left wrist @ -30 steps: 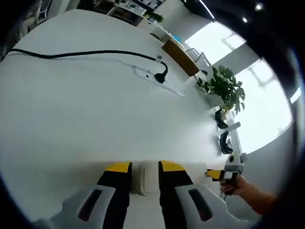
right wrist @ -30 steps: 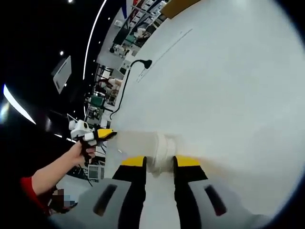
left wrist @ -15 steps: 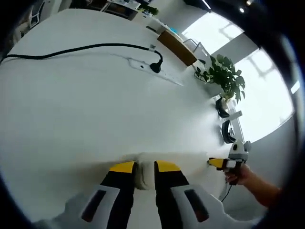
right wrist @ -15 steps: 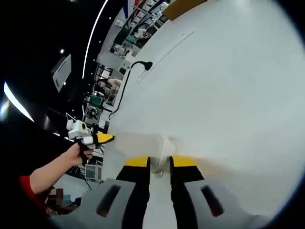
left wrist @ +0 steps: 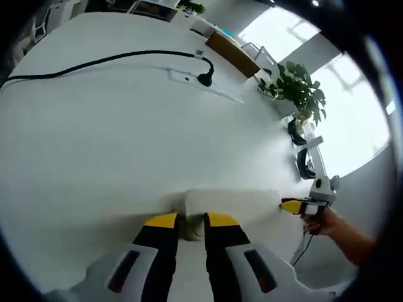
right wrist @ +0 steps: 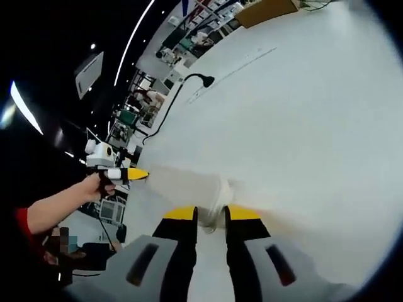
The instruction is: Arrange the utensils inside the cutlery case until each visible utensil rests in its matching compartment.
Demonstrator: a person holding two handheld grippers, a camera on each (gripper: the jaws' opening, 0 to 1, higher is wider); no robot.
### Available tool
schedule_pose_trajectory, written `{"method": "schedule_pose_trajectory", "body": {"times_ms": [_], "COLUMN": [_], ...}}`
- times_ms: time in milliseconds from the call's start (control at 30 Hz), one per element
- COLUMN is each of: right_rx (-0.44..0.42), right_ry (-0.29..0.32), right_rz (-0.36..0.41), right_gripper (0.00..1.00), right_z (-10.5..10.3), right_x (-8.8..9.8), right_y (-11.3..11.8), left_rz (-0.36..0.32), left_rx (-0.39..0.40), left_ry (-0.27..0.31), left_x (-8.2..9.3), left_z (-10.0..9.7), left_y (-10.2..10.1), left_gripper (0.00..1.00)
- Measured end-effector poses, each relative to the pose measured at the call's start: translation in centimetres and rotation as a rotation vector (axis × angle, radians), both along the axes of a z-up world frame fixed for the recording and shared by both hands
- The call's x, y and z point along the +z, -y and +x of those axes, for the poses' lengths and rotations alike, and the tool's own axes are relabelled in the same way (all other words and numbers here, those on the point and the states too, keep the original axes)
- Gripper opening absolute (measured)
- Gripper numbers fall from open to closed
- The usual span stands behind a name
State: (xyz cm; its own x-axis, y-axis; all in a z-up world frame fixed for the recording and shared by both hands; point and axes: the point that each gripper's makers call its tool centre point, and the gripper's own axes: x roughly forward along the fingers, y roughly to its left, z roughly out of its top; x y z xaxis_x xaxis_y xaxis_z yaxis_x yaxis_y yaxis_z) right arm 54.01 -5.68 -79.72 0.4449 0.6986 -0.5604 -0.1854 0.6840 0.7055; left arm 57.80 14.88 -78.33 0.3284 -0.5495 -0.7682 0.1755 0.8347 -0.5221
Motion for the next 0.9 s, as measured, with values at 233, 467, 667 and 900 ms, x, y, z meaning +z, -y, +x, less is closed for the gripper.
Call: {"method": "schedule_pose_trajectory", "body": {"times_ms": [233, 467, 667, 900], "right_rx": [-0.016, -0.038, -0.036, -0.057], "right_ry": [-0.077, -0.092, -0.114, -0.151], "right_rz": [0.059, 0.096, 0.098, 0.140], "right_gripper": [0.19, 0.18, 0.17, 0.18], "right_z": [0.3, 0.7, 1.3, 1.6], "right_x": [-1.1, -1.0, -1.3, -1.3], "right_y": [0.3, 0.0, 0.4, 0.6], "left_rz": [-0.028, -0.131, -0.143, -0.127], "left_rx": [0.022, 0.054, 0.055, 0.038], "left_ry": [-0.038, -0.054, -0.047, -0.047], "left_x": [-0.4, -1.3, -1.9, -2.0], "left_z": [-0.9, 0.3, 1.4, 1.3], "left_y": [-0.7, -1.3, -1.5, -1.2], "left_gripper": [0.24, 0.18, 0.18, 0.17]}}
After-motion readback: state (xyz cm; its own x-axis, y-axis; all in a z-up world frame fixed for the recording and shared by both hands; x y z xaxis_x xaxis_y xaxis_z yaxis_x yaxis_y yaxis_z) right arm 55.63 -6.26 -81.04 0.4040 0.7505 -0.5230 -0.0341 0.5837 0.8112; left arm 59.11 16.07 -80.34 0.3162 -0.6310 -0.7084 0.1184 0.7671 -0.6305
